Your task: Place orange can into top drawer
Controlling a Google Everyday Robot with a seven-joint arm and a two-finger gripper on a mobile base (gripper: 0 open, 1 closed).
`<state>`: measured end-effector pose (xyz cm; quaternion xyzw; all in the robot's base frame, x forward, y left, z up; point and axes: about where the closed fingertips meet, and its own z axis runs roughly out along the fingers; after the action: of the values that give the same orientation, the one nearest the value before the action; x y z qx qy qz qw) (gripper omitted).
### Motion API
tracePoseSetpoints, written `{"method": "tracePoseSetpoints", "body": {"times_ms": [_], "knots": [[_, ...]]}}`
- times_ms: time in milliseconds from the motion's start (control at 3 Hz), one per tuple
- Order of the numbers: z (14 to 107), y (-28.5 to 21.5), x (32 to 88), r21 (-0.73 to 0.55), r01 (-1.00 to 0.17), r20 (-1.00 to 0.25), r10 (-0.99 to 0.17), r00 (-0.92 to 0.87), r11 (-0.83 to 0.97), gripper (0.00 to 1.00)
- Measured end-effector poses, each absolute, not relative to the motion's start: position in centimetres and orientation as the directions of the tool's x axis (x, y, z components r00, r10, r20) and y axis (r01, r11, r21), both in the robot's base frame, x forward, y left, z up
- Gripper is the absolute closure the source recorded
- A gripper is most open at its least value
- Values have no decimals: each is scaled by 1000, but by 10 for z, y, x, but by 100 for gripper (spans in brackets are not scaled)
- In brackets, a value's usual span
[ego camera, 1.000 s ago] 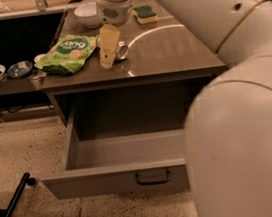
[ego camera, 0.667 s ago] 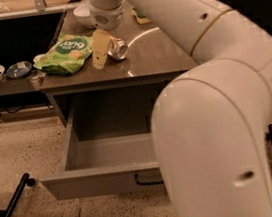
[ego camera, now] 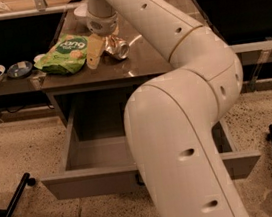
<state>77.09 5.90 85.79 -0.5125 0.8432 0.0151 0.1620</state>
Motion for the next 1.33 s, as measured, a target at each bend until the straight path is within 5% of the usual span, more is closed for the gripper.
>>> {"method": "tracePoseSetpoints", "body": {"times_ms": [667, 1333], "knots": [[846, 73, 777, -113, -878, -305, -857, -415, 465, 59], [864, 30, 734, -67, -932, -430, -853, -296, 357, 100]]}}
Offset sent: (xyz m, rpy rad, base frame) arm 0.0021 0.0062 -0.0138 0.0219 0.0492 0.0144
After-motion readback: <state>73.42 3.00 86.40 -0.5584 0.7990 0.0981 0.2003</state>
